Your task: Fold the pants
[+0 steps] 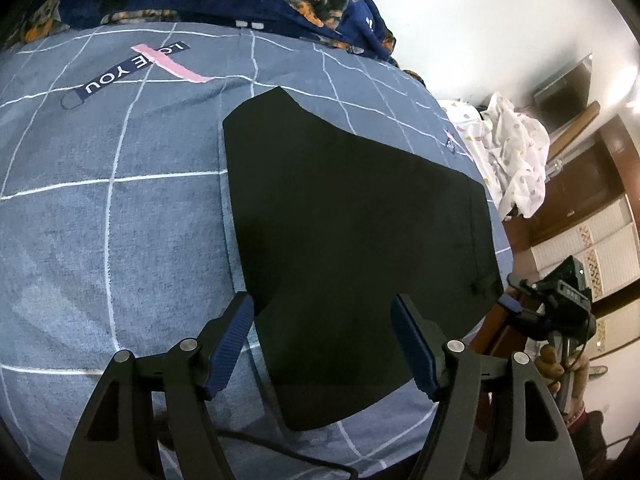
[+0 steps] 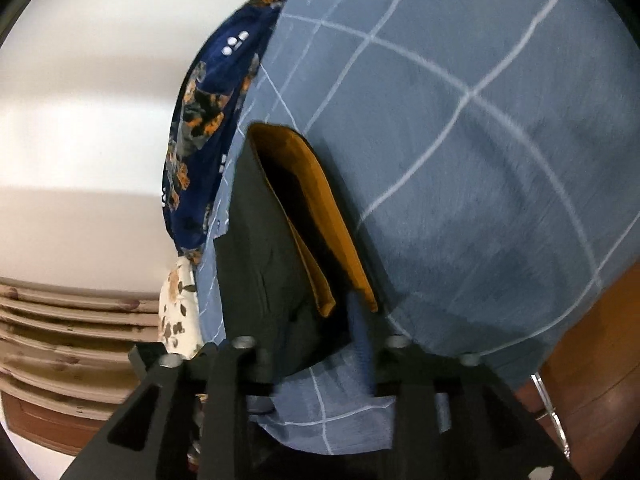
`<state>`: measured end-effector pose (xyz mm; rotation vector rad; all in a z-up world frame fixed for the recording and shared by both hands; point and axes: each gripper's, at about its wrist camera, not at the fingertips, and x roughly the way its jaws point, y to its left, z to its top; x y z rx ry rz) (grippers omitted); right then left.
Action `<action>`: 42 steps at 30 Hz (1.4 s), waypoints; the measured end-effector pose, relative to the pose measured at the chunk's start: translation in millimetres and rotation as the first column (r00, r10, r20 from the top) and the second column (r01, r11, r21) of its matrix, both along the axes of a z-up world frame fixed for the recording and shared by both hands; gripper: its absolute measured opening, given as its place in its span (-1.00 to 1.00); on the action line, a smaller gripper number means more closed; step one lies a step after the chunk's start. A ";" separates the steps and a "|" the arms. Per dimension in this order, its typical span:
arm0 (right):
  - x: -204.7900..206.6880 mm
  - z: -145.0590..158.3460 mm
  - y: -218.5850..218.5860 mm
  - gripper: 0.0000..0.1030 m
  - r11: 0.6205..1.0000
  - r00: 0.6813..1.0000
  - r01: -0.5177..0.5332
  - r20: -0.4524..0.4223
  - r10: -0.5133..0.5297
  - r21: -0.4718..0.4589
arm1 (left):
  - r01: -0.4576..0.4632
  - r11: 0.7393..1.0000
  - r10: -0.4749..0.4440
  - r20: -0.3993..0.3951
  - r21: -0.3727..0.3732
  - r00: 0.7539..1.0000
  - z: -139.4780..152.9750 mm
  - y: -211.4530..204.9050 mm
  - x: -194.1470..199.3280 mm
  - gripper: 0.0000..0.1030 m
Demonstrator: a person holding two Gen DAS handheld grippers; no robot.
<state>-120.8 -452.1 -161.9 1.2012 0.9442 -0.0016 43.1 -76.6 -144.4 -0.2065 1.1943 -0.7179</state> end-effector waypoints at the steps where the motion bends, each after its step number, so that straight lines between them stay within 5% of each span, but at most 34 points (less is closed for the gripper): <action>1: 0.1 4.0 -2.0 -0.03 1.000 1.000 0.000 -0.013 0.000 -0.031 | 0.000 1.000 0.000 0.000 -0.002 1.000 0.1 0.0 -0.2 0.38; 8: 13.1 -10.2 -1.2 0.07 0.999 0.995 -0.053 -0.086 0.052 -0.010 | 0.005 1.000 -0.005 -0.005 0.009 1.000 -0.4 -2.1 -1.2 0.38; 10: 17.7 -9.4 4.7 -0.58 0.996 0.994 -0.084 -0.075 0.083 -0.010 | 0.003 1.000 -0.003 -0.008 0.007 1.000 0.2 -1.2 -0.8 0.38; 13: 21.8 3.5 12.9 -0.63 0.991 0.992 -0.115 -0.053 0.112 -0.065 | -0.005 1.000 0.005 -0.013 0.004 1.000 -0.4 0.0 0.8 0.38; 16: 30.4 3.5 20.7 -0.64 0.988 0.989 -0.140 -0.056 0.137 -0.068 | -0.012 1.000 0.013 -0.012 0.016 1.000 0.2 2.3 2.0 0.39; 20: 47.0 -3.1 38.1 -0.65 0.982 0.988 -0.150 0.043 0.146 0.113 | -0.063 0.998 0.063 -0.044 -0.007 0.997 -0.2 16.5 8.9 0.39; 23: 42.9 2.5 31.5 -0.67 0.992 0.992 -0.121 0.032 0.120 0.044 | -0.087 0.995 0.084 -0.062 -0.041 0.995 0.0 24.3 12.9 0.39; 27: 24.5 -24.5 10.9 -0.68 0.994 0.998 -0.049 -0.024 0.052 0.097 | -0.080 0.996 0.079 -0.050 -0.026 0.996 -2.5 21.1 14.9 0.40; 37: 16.5 -30.1 2.1 -0.68 0.991 1.000 -0.013 -0.003 0.014 0.137 | -0.056 0.998 0.056 -0.055 -0.006 0.997 -10.6 14.1 13.0 0.40; 42: 22.9 -19.9 4.2 -0.54 0.998 0.999 -0.044 -0.012 0.045 0.054 | -0.051 0.999 0.051 -0.056 0.003 0.997 -14.4 13.8 12.4 0.40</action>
